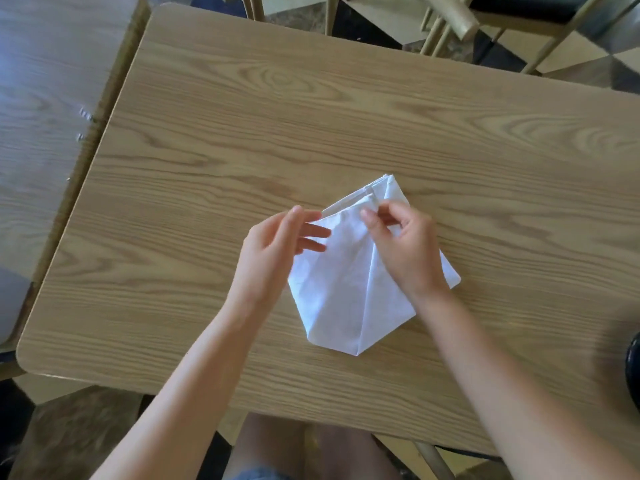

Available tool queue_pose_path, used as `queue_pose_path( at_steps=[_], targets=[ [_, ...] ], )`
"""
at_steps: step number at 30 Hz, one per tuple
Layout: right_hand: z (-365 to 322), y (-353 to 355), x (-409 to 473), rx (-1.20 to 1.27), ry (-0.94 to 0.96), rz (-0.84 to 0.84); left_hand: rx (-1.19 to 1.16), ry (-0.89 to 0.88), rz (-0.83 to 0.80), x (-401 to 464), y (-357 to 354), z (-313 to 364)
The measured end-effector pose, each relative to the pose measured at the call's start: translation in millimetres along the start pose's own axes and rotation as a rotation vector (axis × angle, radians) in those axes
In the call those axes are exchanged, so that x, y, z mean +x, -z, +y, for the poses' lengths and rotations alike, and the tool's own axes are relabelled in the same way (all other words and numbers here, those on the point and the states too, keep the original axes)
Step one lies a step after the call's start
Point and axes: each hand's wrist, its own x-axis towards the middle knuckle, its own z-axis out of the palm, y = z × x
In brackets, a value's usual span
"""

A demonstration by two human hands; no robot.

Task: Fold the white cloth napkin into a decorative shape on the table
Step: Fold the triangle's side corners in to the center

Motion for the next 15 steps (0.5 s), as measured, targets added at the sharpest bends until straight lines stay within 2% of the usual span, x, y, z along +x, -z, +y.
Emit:
queue_pose_path(
  at_steps=[3, 6, 9, 15],
  targets=[
    [15.1, 4.7, 30.5, -0.121, -0.061, 0.044, 0.502, -0.371, 0.123, 9.2, -6.7, -21.4],
    [27.7, 6.3, 52.3, -0.320, -0.020, 0.027, 0.874, -0.662, 0.046, 22.9, -12.5, -46.7],
    [35.3, 2.4, 67.8, -0.486, 0.080, 0.057, 1.104, -0.728, -0.027, 31.0, -22.4, -67.8],
    [54.6, -4.3, 82.4, -0.633, 0.213, 0.072, 1.234, -0.663, -0.023, 40.1, -28.7, -93.0]
  ],
)
